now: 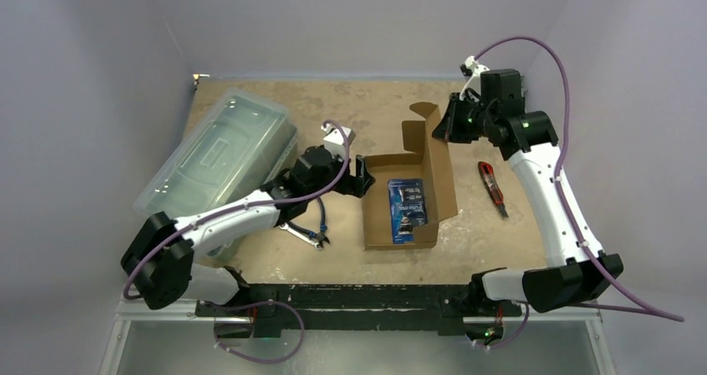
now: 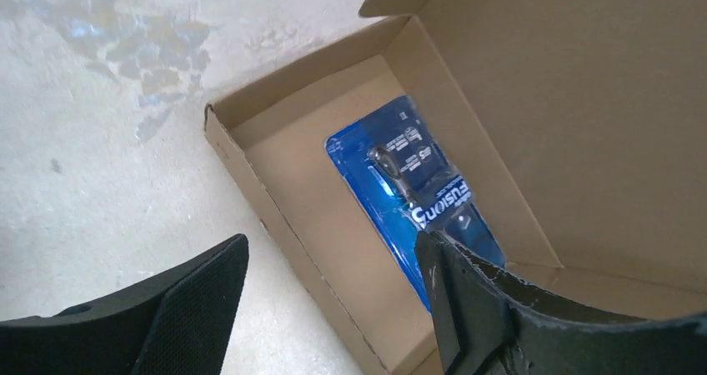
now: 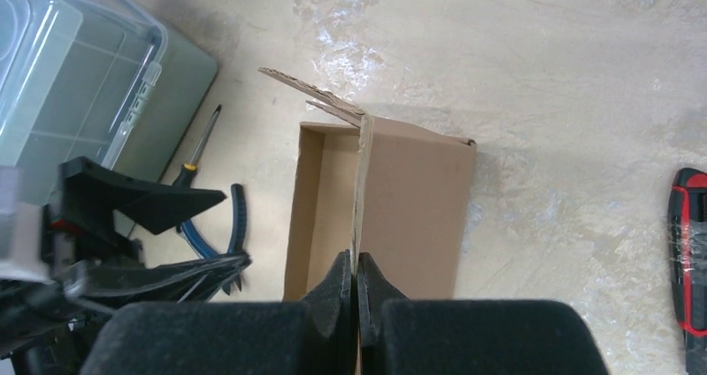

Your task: Unpack the express box

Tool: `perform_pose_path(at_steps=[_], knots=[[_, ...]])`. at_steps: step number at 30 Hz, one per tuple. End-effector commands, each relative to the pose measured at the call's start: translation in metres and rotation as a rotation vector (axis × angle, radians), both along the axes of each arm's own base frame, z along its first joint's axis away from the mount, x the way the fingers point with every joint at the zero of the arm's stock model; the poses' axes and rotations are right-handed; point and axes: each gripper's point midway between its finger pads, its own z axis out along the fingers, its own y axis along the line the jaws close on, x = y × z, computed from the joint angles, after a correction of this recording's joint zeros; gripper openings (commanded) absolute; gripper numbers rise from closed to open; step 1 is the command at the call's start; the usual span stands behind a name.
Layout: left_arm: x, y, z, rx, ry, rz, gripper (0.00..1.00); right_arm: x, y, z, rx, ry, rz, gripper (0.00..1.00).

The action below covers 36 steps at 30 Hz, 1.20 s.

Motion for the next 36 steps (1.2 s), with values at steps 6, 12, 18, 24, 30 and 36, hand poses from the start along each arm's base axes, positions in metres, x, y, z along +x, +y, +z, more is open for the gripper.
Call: perform_pose_path(at_steps=[6,12,18,24,30,36], knots=[[0.018,-0.003,-0.072,0.020,0.125,0.175,0.74,0.013,-0.068,-0.025,-0.344,-0.003,-0.204,0.19],[0.018,0.002,-0.081,0.037,0.138,0.197,0.73,0.004,-0.124,-0.016,-0.569,0.003,-0.428,0.59],[0.013,0.006,-0.089,0.054,0.155,0.198,0.72,-0.011,-0.144,0.009,-0.636,-0.045,-0.538,0.75],[0.011,0.006,-0.092,0.053,0.167,0.195,0.70,-0.026,-0.120,0.027,-0.618,-0.111,-0.506,0.85],[0.008,-0.002,-0.083,0.027,0.169,0.163,0.70,-0.022,-0.060,0.054,-0.462,-0.243,-0.288,0.87],[0.009,-0.010,-0.037,0.025,0.079,0.131,0.70,-0.017,-0.019,0.059,-0.422,-0.276,-0.196,0.85]])
